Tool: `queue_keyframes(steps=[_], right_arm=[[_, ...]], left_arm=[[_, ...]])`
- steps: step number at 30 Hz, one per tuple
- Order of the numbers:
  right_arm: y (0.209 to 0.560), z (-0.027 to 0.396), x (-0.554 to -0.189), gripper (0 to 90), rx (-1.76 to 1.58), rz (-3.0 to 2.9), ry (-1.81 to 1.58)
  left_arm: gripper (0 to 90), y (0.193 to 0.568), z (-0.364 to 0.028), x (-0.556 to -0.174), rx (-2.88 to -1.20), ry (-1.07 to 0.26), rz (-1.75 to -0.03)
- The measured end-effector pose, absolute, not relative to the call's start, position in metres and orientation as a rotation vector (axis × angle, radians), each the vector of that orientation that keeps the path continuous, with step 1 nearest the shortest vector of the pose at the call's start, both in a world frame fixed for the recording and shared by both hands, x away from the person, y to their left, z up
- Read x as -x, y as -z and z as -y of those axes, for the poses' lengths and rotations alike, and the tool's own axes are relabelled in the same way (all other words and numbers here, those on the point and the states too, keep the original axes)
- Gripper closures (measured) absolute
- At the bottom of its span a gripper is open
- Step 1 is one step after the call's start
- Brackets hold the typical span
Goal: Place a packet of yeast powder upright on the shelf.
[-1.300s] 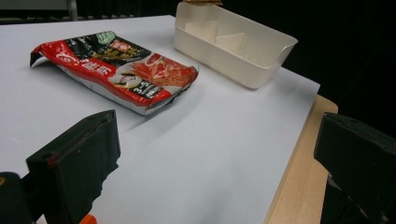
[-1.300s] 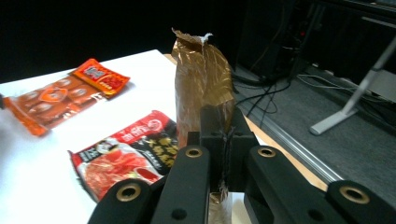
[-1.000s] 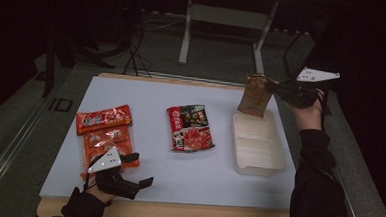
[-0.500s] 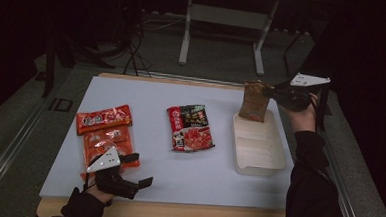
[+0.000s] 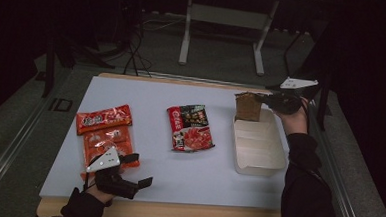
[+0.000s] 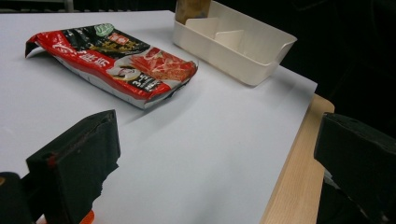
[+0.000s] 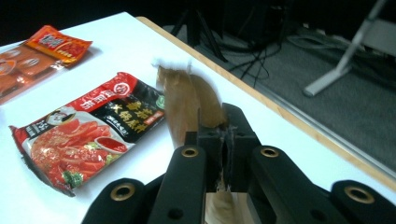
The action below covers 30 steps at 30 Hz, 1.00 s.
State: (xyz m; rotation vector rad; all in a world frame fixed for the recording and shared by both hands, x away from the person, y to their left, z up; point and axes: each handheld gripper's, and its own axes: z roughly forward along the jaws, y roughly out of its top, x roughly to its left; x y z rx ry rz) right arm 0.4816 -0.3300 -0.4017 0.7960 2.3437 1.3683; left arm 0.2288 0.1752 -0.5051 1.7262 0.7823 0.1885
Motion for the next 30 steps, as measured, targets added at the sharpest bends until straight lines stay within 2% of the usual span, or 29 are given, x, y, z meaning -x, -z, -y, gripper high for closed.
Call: queue_keyframes(steps=[7, 18, 25, 27, 29, 30], right_arm=[[0.395, 0.338, -0.478, 75.0, -0.843, -2.266, -1.384], [0.365, 0.341, -0.458, 69.5, -0.817, -2.195, -1.462], [0.352, 0.33, -0.433, 60.7, -0.735, -2.188, -1.481], [0.351, 0.325, -0.423, 53.4, -0.722, -2.186, -1.484], [0.35, 0.323, -0.418, 53.4, -0.743, -2.183, -1.494], [0.351, 0.318, -0.408, 36.7, -0.771, -2.172, -1.518]], left_arm=[[0.8, 0.505, -0.175, -0.229, -1.728, -0.188, -0.782], [0.9, 0.505, -0.174, -0.23, -1.73, -0.187, -0.791], [0.9, 0.505, -0.173, -0.23, -1.737, -0.201, -0.78], [0.9, 0.505, -0.172, -0.23, -1.747, -0.213, -0.776], [0.9, 0.505, -0.172, -0.23, -1.747, -0.213, -0.776], [0.8, 0.503, -0.17, -0.229, -1.748, -0.241, -0.78]])
